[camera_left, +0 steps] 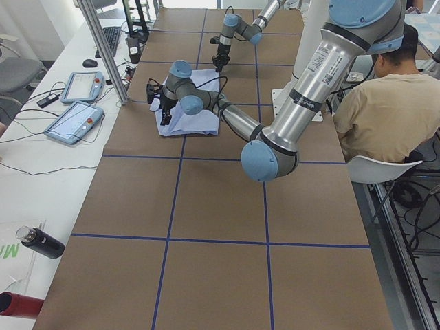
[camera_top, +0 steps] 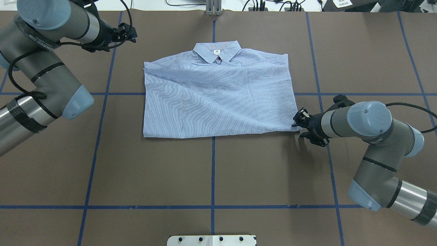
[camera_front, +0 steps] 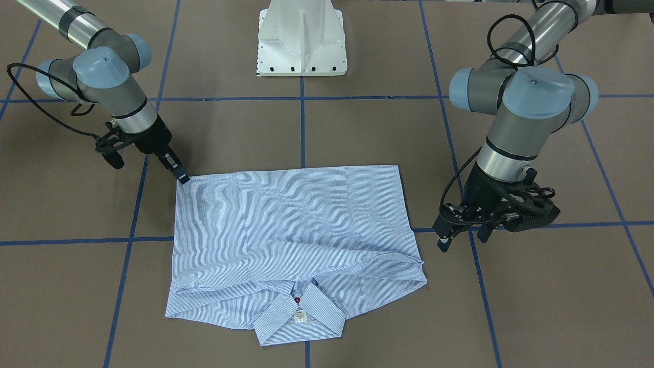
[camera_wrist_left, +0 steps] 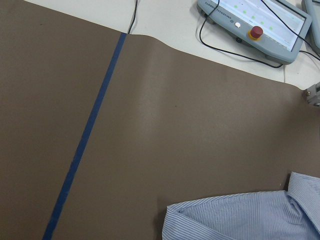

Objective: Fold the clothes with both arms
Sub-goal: 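Move the right gripper to the folded edge nearest the robot and grasp it, then drag the folded shirt with the right gripper, rotating it on the table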

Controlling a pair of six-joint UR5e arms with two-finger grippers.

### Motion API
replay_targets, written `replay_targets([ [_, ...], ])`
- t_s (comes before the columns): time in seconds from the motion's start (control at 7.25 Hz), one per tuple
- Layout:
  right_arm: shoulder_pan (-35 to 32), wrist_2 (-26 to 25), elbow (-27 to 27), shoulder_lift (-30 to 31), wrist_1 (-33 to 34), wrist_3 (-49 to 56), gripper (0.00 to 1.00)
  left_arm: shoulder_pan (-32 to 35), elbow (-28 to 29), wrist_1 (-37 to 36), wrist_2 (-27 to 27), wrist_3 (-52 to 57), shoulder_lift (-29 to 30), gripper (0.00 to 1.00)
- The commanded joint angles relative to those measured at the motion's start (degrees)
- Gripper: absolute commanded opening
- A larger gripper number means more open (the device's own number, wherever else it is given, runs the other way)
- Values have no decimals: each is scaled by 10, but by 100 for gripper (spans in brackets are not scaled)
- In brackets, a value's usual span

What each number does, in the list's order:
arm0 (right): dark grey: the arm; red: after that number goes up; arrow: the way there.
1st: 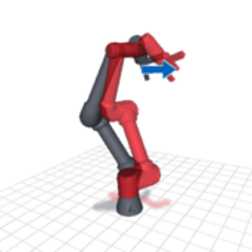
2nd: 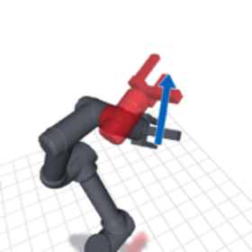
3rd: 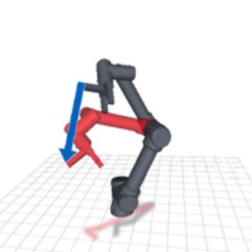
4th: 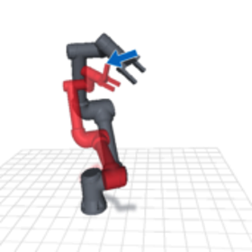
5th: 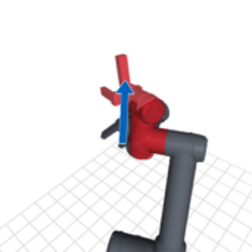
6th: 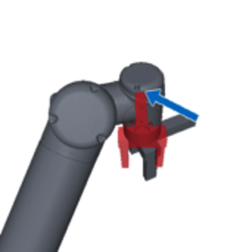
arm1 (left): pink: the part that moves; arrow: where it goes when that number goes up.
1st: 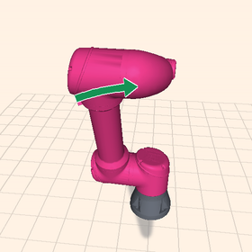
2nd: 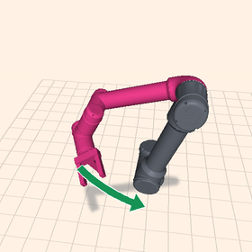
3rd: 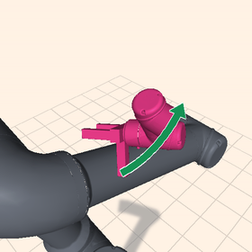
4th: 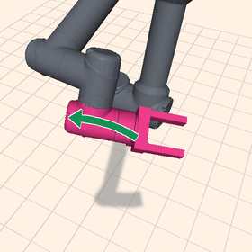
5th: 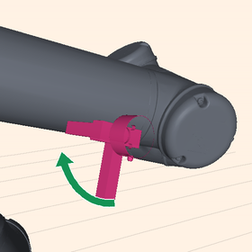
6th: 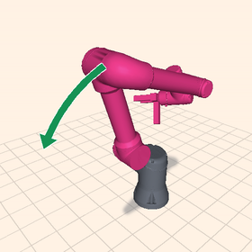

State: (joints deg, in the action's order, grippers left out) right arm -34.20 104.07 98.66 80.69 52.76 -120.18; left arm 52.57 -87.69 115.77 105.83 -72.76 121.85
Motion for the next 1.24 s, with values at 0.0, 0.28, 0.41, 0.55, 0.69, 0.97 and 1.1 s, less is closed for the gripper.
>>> replay_targets([
  [0.0,-2,3,3,0,-1,2,0,0,1,1,-3,1,-1,100],
  [0.28,-2,4,6,1,-3,3,0,-1,2,1,-11,1,-1,100],
  [0.41,-5,5,30,10,1,1,0,-1,1,1,-11,1,0,100],
  [0.55,-3,16,80,53,2,-1,0,-1,-1,1,-10,0,0,100],
  [0.69,4,29,122,91,1,-1,0,-1,-3,3,-9,-1,0,100],
  [0.97,80,67,190,158,2,-1,0,-9,-28,9,-3,-17,0,100],
  [1.1,116,96,219,171,2,-1,0,-53,-68,9,9,-63,-22,100],
])
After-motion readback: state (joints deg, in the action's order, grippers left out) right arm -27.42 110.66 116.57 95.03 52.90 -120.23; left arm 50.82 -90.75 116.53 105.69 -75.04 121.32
